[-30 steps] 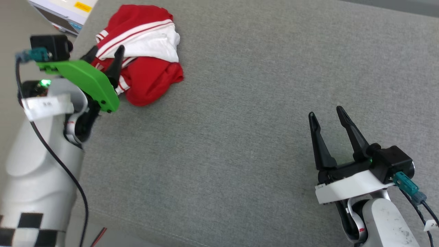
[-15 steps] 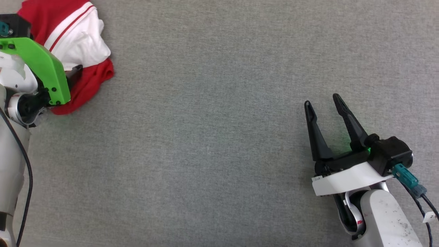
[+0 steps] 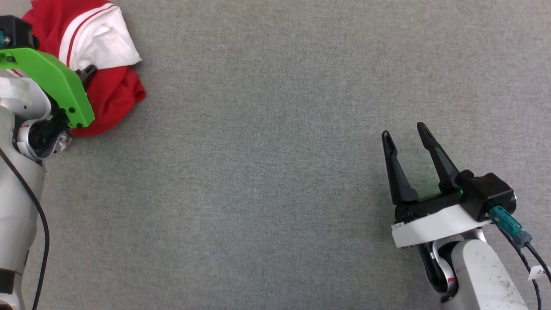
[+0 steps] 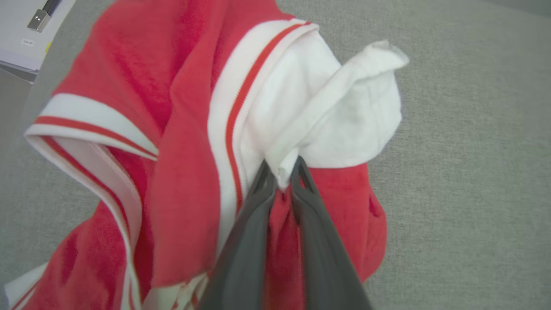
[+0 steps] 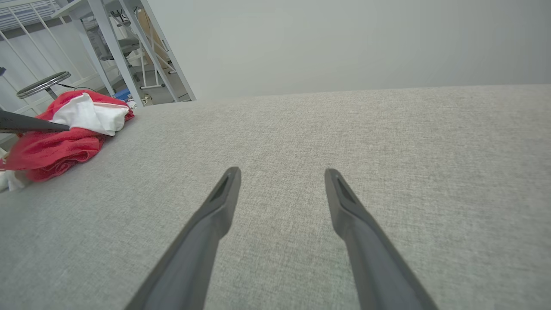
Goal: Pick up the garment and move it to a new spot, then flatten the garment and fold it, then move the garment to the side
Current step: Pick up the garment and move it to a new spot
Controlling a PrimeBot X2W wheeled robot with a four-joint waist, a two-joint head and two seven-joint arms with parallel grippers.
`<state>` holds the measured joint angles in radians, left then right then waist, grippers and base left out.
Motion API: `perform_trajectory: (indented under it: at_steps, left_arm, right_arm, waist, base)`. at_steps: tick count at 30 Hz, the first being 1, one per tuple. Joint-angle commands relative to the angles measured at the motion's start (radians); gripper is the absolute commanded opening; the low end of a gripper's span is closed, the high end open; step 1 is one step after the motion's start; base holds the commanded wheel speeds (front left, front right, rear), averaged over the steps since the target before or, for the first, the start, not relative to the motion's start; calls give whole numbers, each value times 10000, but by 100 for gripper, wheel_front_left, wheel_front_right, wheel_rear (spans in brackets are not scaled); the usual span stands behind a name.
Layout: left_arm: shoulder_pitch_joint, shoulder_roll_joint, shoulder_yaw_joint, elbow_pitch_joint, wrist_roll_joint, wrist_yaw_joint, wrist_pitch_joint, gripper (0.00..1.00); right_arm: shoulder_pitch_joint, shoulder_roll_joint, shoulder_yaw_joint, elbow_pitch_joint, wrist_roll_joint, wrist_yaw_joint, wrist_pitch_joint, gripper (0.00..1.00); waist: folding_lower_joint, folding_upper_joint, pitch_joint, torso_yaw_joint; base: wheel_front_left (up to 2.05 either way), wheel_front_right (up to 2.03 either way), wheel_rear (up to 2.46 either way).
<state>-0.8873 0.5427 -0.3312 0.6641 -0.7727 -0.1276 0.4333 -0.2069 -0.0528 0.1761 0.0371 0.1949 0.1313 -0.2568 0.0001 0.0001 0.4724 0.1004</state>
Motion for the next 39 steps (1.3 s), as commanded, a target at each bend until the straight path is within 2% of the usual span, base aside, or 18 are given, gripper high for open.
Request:
perform_trajectory:
  at_steps: [1, 8, 12, 18, 21, 26, 31, 35, 36, 39]
  left_arm:
    - [171, -45, -69, -227, 28, -30, -279, 0]
    - [665, -71, -352, -1573, 74, -30, -1110, 0]
    - [1026, -380, -670, -2588, 212, 84, -1183, 0]
    - [1684, -1221, -1515, -3967, 450, 308, -1091, 0]
    - [2047, -1884, -2047, -4255, 472, 364, -1092, 0]
    - [2456, -3000, -2828, -3982, 651, 527, -1374, 0]
    - [2723, -4087, -3777, -3114, 1116, 698, -1663, 0]
    - [2780, -4573, -4417, -2180, 1464, 808, -1939, 2]
    - [2782, -4647, -4540, -1985, 1534, 839, -2048, 100]
    - [2814, -4836, -4930, -1442, 1555, 857, -2417, 100]
  right_arm:
    - [64, 9, -72, 58, 1, -6, -49, 100]
    - [390, 22, -434, 310, 296, -6, -49, 100]
    - [598, 23, -700, 399, 468, -6, -49, 100]
    - [898, 24, -1201, 449, 598, -6, -49, 100]
    - [1041, 25, -1413, 479, 610, -6, -49, 100]
    - [1166, 25, -1712, 529, 633, -6, -49, 100]
    - [1146, 25, -2031, 481, 759, -6, -49, 100]
    - [1080, 25, -2116, 425, 825, -6, -49, 100]
    - [1073, 25, -2111, 427, 836, -6, -49, 100]
    - [1079, 25, -2151, 438, 888, -6, -49, 100]
  waist:
    - [-1, -1, -589, 126]
    - [-1, -1, -1696, 151]
    - [-1, -1, -2218, 107]
    - [-1, -1, -2863, -119]
    - [-1, -1, -3131, -352]
    - [-1, -1, -3403, -914]
    - [-1, -1, -3399, -1630]
    - [-1, -1, -3266, -2184]
    - [-1, -1, -3244, -2311]
    - [-1, -1, -3228, -2609]
  base:
    - [0, 0, 0]
    - [0, 0, 0]
    - [0, 0, 0]
    - [0, 0, 0]
    - [0, 0, 0]
    - [0, 0, 0]
    - [0, 0, 0]
    - [0, 0, 0]
    - [0, 0, 0]
    - [0, 0, 0]
